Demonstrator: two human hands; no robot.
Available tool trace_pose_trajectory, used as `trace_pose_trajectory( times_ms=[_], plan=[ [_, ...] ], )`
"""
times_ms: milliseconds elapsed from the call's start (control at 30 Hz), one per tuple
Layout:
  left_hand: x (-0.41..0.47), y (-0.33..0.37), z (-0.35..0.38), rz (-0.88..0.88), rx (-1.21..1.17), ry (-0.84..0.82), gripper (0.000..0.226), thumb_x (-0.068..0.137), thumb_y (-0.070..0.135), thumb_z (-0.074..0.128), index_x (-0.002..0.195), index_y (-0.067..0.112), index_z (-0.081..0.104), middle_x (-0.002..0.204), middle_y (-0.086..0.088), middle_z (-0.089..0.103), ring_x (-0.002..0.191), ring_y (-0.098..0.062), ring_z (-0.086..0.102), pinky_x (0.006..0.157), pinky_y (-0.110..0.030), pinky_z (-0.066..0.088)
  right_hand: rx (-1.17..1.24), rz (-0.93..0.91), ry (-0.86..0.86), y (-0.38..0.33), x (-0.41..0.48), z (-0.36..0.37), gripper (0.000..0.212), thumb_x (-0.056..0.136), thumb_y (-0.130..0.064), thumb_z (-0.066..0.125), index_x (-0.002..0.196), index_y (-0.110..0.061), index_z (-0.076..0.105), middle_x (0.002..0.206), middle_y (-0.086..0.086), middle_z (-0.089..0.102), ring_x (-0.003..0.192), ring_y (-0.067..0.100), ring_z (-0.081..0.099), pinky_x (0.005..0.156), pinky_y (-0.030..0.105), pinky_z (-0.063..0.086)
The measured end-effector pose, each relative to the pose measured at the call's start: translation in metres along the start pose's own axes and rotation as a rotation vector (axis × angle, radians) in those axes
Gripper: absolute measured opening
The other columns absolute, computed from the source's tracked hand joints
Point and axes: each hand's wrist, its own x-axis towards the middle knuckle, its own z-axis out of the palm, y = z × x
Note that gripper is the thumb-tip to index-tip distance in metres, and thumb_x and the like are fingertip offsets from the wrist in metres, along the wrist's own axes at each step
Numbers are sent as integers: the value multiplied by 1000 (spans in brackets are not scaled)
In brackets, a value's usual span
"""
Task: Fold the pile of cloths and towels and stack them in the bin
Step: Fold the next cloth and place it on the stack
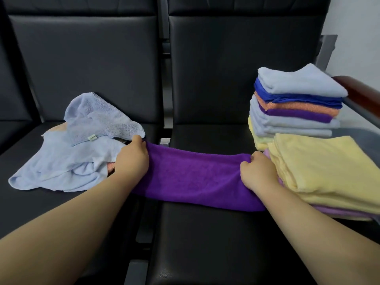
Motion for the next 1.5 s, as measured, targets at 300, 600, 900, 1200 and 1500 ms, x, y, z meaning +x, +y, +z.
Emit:
trace_pose_trajectory(
  times_ms=[300,600,900,1200,1500],
  plan=[
    [-2,7,1,-29,-45,2,26,102,28,53,102,5,40,97,-26,66,92,-47,65,67,-43,40,70,-61,22,-3,-12,0,56,95,-16,70,145,-13,43,118,4,58,87,9,58,67,19,44],
    [-51,69,-3,143,210,-185,37,94,42,56,114,11,53,119,-13,54,114,-39,52,87,-47,46,-338,-396,213,-3,-34,-5,42,92,-23,73,127,-21,50,126,6,52,111,23,52,91,33,49],
    [-75,89,8,154,292,-328,56,98,58,46,130,12,47,132,-11,48,123,-34,46,94,-46,45,38,-167,95,-10,-20,-34,34,92,-13,74,118,-18,51,119,5,52,89,16,50,61,24,37],
    [-95,97,12,161,387,-330,77,91,80,31,127,14,46,131,-9,44,123,-32,42,97,-47,44,247,28,-22,-9,-5,-43,32,89,-27,80,102,-15,53,95,2,55,81,19,54,65,30,40],
    [-97,98,12,157,401,-339,76,93,78,29,130,14,45,134,-9,43,124,-32,41,97,-48,43,154,-16,16,-9,-12,-38,28,92,-19,71,79,-21,47,81,0,61,67,15,55,51,27,33]
  ],
)
